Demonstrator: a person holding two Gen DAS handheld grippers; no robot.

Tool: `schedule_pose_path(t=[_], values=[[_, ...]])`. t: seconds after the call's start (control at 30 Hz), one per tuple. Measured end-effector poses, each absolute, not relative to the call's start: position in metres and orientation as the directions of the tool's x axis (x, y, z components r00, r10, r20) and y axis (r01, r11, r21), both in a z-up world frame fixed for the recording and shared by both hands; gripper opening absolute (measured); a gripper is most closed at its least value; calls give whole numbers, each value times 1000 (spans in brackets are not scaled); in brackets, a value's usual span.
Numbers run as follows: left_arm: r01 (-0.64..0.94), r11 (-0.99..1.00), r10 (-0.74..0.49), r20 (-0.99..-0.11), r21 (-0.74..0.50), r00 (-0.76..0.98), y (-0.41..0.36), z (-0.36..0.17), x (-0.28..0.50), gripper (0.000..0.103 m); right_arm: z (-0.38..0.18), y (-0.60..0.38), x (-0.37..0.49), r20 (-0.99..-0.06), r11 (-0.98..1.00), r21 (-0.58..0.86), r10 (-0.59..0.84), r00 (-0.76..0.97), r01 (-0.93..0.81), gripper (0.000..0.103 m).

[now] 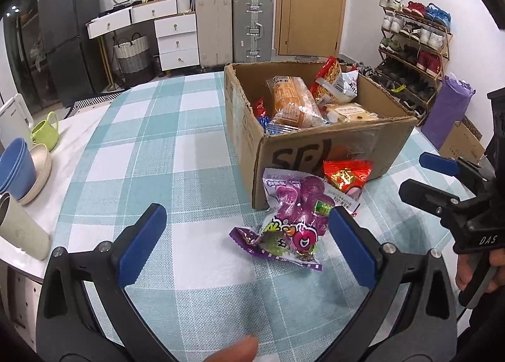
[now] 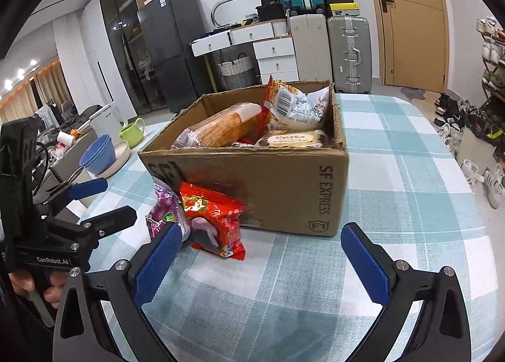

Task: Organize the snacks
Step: 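Withdraw both grippers from the box toward the purple candy bag and red packet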

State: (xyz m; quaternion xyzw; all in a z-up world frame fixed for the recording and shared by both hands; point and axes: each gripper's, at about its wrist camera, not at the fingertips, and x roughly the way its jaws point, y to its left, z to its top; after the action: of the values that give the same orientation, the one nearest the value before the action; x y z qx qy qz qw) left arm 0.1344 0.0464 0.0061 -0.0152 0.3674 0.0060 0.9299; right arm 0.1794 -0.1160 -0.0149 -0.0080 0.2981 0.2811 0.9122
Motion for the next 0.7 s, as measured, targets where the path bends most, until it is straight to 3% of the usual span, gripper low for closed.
schedule_pose_path(t=[0.7], values=[[50,997,-77,-757,-58,648,43,-37,150,102,-32,-109,198,-596,859,159,477,646,-487,102]])
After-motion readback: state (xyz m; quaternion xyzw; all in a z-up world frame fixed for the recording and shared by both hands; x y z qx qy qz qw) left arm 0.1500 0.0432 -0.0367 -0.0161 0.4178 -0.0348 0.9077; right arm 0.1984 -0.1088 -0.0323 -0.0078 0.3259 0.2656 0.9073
